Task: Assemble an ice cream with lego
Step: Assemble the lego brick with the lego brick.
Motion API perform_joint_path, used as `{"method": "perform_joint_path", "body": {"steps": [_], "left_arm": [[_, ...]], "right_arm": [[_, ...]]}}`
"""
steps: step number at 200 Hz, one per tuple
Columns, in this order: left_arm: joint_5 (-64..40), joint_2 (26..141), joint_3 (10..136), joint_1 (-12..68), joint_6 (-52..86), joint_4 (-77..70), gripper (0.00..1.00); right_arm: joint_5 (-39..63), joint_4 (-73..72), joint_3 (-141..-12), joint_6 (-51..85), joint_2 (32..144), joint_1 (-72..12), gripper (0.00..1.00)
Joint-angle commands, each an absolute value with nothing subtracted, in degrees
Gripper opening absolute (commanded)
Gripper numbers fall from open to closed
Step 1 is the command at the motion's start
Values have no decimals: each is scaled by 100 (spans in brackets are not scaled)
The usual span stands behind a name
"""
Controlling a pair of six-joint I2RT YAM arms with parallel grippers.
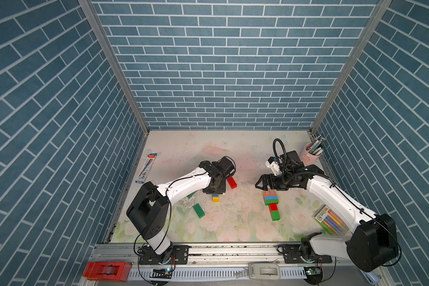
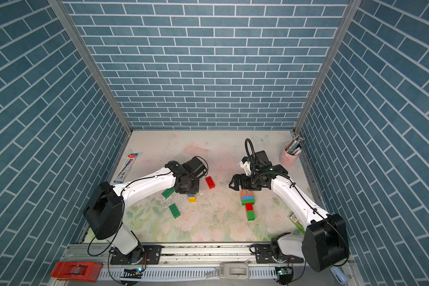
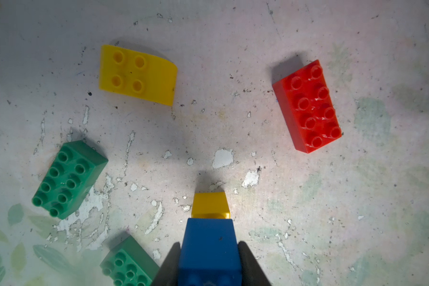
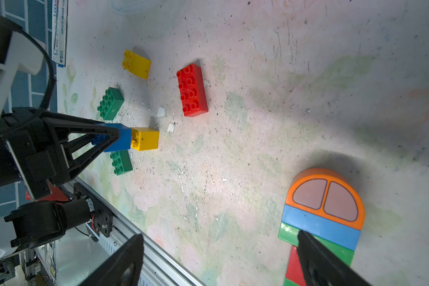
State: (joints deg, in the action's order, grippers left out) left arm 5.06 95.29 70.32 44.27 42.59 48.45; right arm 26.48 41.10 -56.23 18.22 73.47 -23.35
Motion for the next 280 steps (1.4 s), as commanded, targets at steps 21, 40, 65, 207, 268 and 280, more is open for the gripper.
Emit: {"method": "perform_joint_path", "body": {"steps": [21,40,65,207,268,280], "left_arm": [[522,9595,6950,4465,4336,4859,6],[510,9613,6911,4465,4342,4856,5],[496,9637,6872,4465,4357,4830,5],[294,10060,6856,4568,4289,5054,1],[629,9995,6862,4623,4201,5509,0],[618,10085,6916,4623,4171,5519,0]], "right_arm": [[2610,4192,-5653,1942,7325,-2338,97],[2610,4192,-5674,1942,7339,-2338,97],[2611,4205,-5696,1943,7349,-2338,97],[2576,4336,-5809,1878,7437,-2338,97],[2540,4368,-5823,1854,7453,-2338,97],[2540,4368,-5837,1854,7453,-2338,97]]}}
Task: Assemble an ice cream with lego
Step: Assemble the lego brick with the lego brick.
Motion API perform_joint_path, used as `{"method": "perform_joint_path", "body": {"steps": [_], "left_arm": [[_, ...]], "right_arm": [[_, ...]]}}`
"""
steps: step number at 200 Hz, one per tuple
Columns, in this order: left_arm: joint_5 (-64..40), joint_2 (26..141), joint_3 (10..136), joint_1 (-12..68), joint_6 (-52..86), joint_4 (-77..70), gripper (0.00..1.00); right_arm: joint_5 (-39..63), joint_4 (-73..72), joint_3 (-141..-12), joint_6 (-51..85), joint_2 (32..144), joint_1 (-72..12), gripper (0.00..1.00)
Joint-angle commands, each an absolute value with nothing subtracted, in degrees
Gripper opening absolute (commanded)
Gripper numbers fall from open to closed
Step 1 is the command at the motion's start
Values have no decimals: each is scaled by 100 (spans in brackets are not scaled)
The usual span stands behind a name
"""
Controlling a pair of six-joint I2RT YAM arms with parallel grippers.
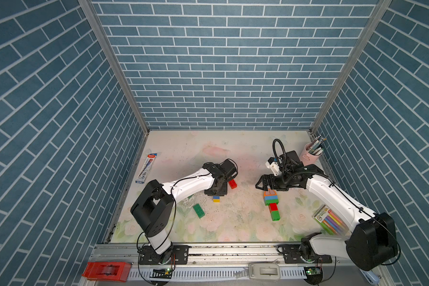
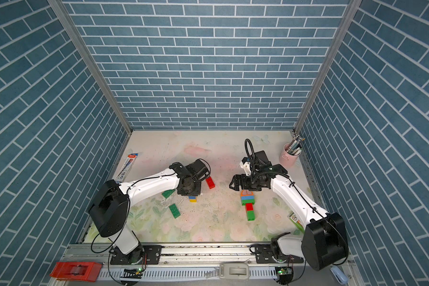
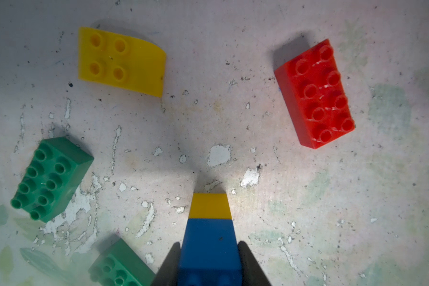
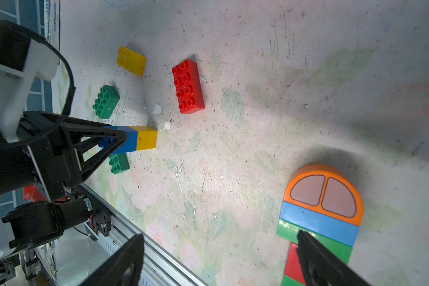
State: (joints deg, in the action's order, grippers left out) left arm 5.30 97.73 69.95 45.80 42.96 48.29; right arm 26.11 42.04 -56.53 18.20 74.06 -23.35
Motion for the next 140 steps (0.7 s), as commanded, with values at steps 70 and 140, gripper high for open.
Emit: {"method": "perform_joint_path", "body": {"steps": [70,140], "left_arm": [[348,10369,6839,4649,4191,5335,0],[530,10089,7072,4646,4231,5247,26]], "right_arm": [[2472,4421,-5806,1876,7375,-2341,96],[2478,4375,-5860,1885,7383,-2338,96]]}}
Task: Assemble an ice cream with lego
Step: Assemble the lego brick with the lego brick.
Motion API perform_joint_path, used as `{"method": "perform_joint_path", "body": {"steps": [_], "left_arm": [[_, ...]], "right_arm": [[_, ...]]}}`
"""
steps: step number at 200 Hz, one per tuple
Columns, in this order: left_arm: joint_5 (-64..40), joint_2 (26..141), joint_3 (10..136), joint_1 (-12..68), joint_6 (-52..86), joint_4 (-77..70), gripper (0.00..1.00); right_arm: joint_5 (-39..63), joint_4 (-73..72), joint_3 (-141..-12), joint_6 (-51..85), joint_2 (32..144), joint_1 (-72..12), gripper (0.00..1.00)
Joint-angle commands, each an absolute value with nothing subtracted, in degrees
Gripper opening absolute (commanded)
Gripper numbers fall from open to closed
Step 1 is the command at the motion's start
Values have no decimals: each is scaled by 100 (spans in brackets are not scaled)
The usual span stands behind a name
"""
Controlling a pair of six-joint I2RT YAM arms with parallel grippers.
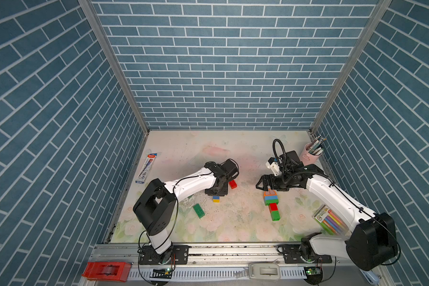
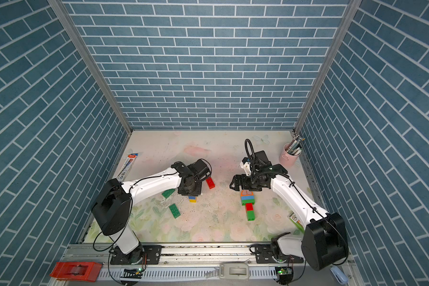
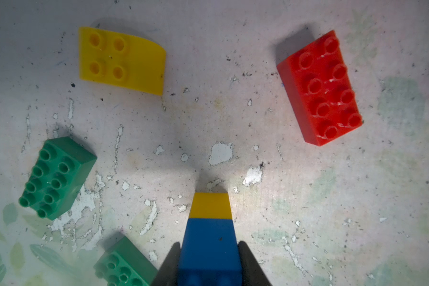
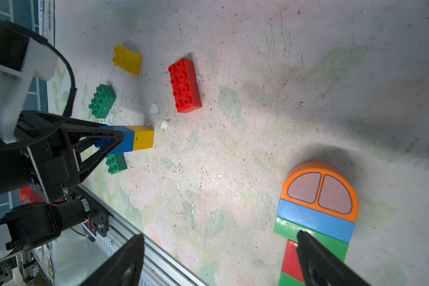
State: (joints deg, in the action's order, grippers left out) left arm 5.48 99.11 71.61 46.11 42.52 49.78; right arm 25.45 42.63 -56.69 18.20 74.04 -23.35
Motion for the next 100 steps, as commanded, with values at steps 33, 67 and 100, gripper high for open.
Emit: {"method": "perform_joint_path", "body": {"steps": [33,67,100], "left_arm": [[563,10110,7111,4649,4255,5230,33],[630,10037,7145,4649,4273,5256,40],[712,10004,7272,4645,4254,5292,47]], "right_arm": [[2474,4377,-5846,1890,7359,-2337,96],[2461,4384,-5829,1890,7313,-2339,97],[2461,4388,-5822,1890,7313,-2338,97]]}}
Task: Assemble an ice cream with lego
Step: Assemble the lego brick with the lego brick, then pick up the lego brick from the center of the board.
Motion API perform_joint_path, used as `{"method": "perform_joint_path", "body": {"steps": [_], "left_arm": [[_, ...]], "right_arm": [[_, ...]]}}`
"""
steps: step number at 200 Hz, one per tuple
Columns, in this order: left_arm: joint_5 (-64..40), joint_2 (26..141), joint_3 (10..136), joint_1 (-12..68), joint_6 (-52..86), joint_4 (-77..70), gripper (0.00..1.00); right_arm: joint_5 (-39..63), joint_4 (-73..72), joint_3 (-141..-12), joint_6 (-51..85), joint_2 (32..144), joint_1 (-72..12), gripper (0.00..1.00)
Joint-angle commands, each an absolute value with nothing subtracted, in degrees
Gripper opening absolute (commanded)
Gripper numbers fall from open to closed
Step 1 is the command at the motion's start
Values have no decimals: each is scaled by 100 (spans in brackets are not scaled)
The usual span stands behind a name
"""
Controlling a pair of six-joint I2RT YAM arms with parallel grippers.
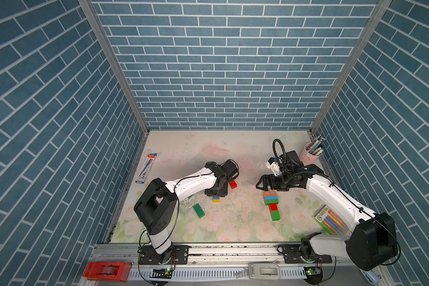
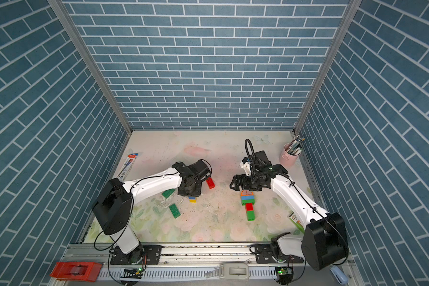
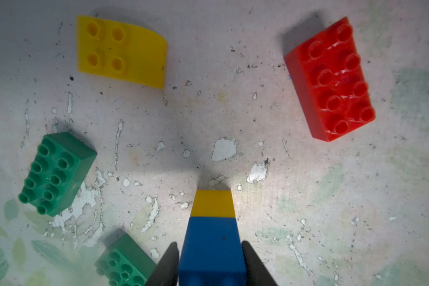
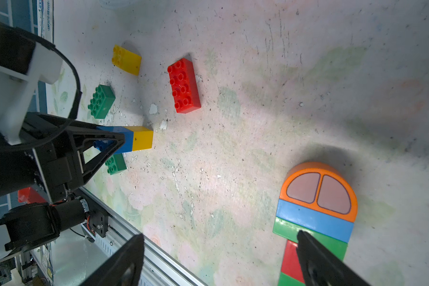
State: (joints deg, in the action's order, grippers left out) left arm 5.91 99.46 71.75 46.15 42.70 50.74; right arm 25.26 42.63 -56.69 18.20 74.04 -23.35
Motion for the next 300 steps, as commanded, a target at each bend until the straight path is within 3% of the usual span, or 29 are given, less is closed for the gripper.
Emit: {"method": "perform_joint_path", "body": {"steps": [1,39,73,104,140,185,300], "left_arm": [[716,9999,7275,4647,4254,5292,47],[786,9956,7433,4645,4246,5278,61],[913,9588,7590,4648,4253,5470,84],[1185,9010,7494,4585,4420,5846,99],[1306,8442,7095,4175,4615,5994,100],[748,8061,6443,3433,4866,5478,99],[-2,8732,5778,2271,6217,4660,91]], "right_arm": [[2461,4387,-5824,1890,7313,-2338,97],[2470,4386,-5820,1885,7304,-2340,97],[2496,4429,-5846,1845,7306,-2334,97],[2496,4524,-5954,1751,7339,-2338,97],[2574,4510,-6054,1718,7417,-2338,97],[2610,4561,-6206,1644,7506,-2338,97],[2663,4497,-6209,1652,7646,-2338,97]]}}
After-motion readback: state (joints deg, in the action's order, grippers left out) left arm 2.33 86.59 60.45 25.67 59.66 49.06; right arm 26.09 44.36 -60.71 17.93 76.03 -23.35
